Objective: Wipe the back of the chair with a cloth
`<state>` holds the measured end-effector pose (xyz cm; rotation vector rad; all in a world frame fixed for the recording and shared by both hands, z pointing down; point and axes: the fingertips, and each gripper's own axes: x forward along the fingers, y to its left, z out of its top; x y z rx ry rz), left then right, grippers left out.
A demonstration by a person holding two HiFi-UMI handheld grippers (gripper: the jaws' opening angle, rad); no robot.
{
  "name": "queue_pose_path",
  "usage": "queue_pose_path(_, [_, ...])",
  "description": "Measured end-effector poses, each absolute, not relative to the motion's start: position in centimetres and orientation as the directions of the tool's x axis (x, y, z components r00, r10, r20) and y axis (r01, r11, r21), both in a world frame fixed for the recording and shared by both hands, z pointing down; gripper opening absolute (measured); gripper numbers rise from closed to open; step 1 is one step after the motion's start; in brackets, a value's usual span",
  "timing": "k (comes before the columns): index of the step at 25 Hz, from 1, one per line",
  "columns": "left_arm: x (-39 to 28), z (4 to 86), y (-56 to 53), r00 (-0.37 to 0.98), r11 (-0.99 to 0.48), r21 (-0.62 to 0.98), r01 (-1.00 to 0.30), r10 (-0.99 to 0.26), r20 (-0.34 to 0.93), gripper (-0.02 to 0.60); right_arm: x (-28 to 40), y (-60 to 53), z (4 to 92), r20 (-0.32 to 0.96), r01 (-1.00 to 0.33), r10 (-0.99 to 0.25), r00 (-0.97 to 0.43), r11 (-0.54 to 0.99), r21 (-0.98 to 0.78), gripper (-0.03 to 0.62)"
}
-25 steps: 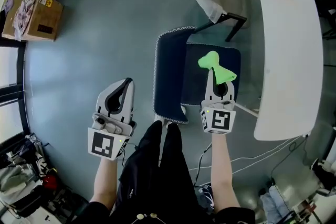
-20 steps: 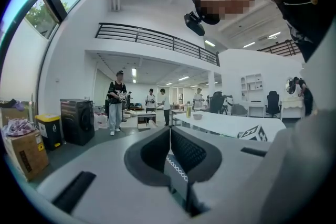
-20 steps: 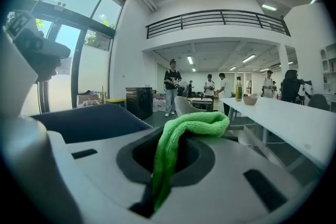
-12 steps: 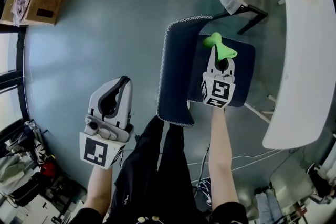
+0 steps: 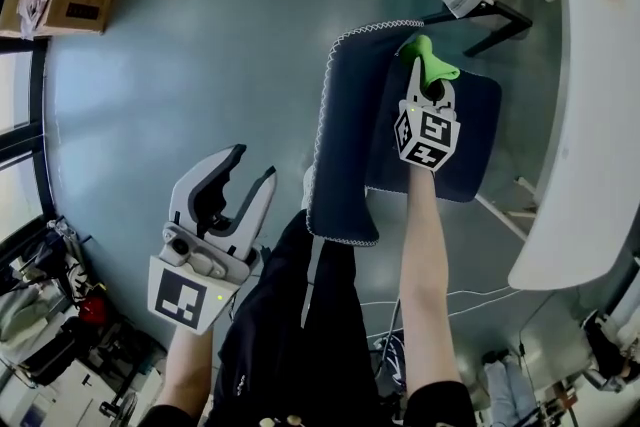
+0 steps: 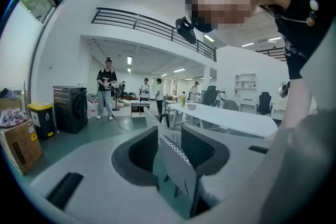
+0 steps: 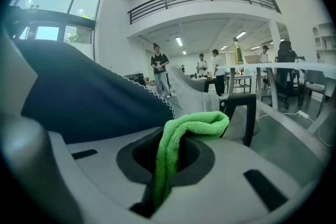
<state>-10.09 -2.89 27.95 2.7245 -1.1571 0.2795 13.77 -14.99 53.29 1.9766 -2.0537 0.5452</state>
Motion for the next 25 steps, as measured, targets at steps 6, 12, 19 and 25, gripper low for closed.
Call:
queue_pose_path(6, [-10.0,28.9,-2.6,0.688,-0.705,0.052,-0.707,-0.669,0.283,0.126,11.5,-16.5,53.8,0.418,-0.974,-0.893,-0.164,0.079,-0.214,0.018])
queue_pose_path(12, [-11.1,28.6,-3.3,0.662,-0.667,0.088,-0.74,-0.699,0.271,0.126,9.9,-17.4,52.3,0.387,-0.946,-0.9,-0.201,0.076,-0.315,0.018])
queue_pose_path(19, [-11.8,28.3,-4.0,0.642,-0.637,0.113,-0.763,-0.725,0.251,0.126,9.2,-17.4,50.0,0.323,-0.938,-0.922,-0.212,0.098,-0.334,0.018])
queue_pose_path(25, [-11.5,28.2,-4.5,0.65,-0.651,0.089,-0.753,-0.718,0.249,0.126,7.2,-16.9,47.2,0.292,-0.951,-0.919,-0.266,0.2,-0.236,0.018])
